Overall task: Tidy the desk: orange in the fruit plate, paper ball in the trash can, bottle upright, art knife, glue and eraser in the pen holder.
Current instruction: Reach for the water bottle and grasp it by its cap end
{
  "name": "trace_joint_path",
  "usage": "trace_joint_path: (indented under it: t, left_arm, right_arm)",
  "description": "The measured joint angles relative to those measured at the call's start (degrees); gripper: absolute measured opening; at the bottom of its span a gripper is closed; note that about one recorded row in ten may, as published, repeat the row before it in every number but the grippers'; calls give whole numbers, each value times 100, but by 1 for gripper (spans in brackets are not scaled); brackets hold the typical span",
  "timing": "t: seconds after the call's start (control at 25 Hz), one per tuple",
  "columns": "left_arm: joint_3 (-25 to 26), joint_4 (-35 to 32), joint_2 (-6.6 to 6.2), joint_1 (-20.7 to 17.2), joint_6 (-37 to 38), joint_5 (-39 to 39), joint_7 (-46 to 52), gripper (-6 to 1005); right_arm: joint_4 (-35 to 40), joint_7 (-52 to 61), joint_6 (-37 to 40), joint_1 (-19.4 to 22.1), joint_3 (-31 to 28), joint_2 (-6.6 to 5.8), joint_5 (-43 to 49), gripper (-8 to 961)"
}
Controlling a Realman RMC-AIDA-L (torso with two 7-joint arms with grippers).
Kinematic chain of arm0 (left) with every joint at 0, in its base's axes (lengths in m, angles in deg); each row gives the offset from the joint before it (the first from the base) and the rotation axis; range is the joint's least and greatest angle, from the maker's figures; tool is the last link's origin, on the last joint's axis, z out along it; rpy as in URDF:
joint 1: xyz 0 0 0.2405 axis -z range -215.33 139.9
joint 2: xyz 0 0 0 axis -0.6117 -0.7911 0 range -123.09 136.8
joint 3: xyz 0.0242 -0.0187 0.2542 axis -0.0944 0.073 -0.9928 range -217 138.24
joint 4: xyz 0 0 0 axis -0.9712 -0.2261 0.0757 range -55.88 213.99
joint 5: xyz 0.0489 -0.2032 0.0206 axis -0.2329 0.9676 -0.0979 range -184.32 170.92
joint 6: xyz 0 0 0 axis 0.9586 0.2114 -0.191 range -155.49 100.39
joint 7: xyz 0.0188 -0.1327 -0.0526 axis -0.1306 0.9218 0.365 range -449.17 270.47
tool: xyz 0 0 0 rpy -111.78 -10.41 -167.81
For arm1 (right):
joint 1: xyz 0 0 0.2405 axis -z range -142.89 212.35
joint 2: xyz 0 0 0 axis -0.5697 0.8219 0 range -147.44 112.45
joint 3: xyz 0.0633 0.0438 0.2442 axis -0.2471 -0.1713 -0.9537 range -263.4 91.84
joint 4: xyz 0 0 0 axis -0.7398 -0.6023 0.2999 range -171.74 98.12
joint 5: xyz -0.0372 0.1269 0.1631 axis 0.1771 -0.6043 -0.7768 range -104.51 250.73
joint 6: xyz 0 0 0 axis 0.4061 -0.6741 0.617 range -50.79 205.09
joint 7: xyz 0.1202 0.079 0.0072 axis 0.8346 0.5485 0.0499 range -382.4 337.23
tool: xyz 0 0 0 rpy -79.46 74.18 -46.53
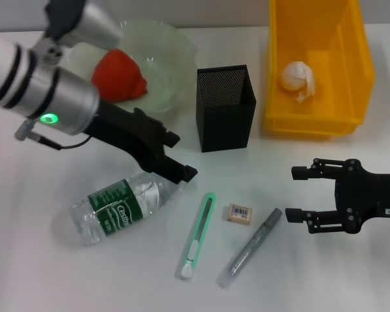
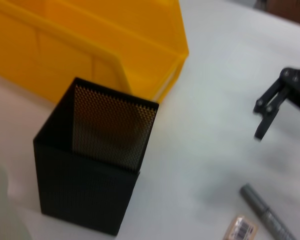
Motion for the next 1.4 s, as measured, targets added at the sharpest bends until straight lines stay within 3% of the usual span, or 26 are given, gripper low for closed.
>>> trace_joint_path:
  t: [0.16, 0.36, 1.0, 1.4]
  left_arm:
    - [-441, -23, 35, 327, -122, -495, 545, 793]
    - [-837, 3, 46, 478, -430, -712, 963, 790]
    - [-1979, 233, 47, 482, -1199, -906, 1590, 783]
    - [-2259, 478, 48, 507, -1547, -1029, 1624, 778]
  right_arm:
    - [0, 0, -28, 5, 13, 0, -5, 798]
    - [0, -12, -30, 3, 12, 0, -14, 797]
    - [0, -102, -29, 17, 12, 0, -32, 798]
    - [0, -139, -29, 25, -13, 5, -38, 798]
